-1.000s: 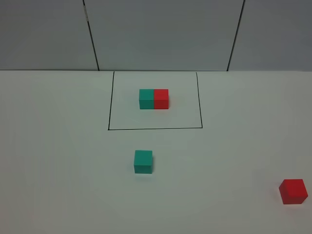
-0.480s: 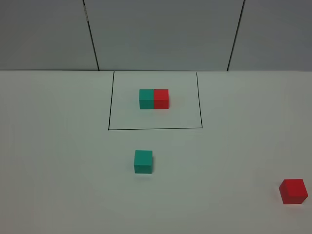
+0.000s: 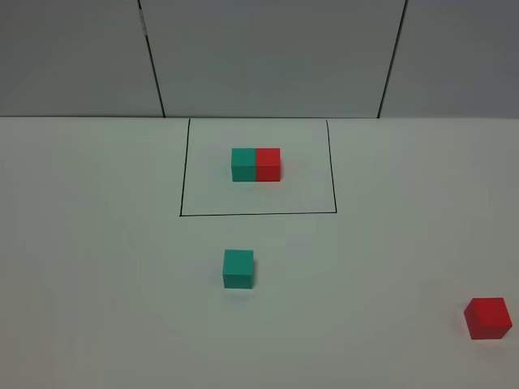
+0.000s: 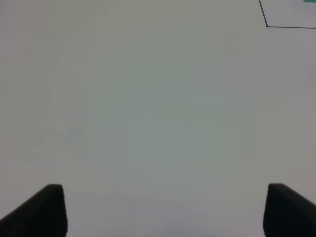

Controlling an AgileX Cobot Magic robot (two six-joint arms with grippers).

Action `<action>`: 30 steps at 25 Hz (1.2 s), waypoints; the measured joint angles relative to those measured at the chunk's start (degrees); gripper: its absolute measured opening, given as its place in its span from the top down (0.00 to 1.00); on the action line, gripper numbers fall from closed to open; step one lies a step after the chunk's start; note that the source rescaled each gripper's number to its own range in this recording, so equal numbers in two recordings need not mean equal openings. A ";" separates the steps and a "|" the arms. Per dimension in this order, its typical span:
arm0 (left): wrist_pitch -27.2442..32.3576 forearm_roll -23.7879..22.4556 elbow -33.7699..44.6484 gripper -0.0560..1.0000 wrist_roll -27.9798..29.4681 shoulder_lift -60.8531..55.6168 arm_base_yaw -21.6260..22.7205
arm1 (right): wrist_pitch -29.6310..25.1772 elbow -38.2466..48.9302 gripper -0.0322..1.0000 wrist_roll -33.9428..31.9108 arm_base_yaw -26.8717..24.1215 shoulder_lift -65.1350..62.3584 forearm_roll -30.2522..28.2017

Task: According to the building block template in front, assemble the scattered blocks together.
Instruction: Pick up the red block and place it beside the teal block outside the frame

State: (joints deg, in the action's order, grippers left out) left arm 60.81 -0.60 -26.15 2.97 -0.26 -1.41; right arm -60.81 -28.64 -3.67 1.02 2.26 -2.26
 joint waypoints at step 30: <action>0.06 3.22 0.00 0.10 -0.77 0.00 0.00 | 0.00 0.00 0.41 0.00 0.00 0.00 0.00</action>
State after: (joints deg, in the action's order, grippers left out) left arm 60.87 2.62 -26.15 2.20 -0.26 -1.41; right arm -60.81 -28.64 -3.67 1.02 2.26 -2.26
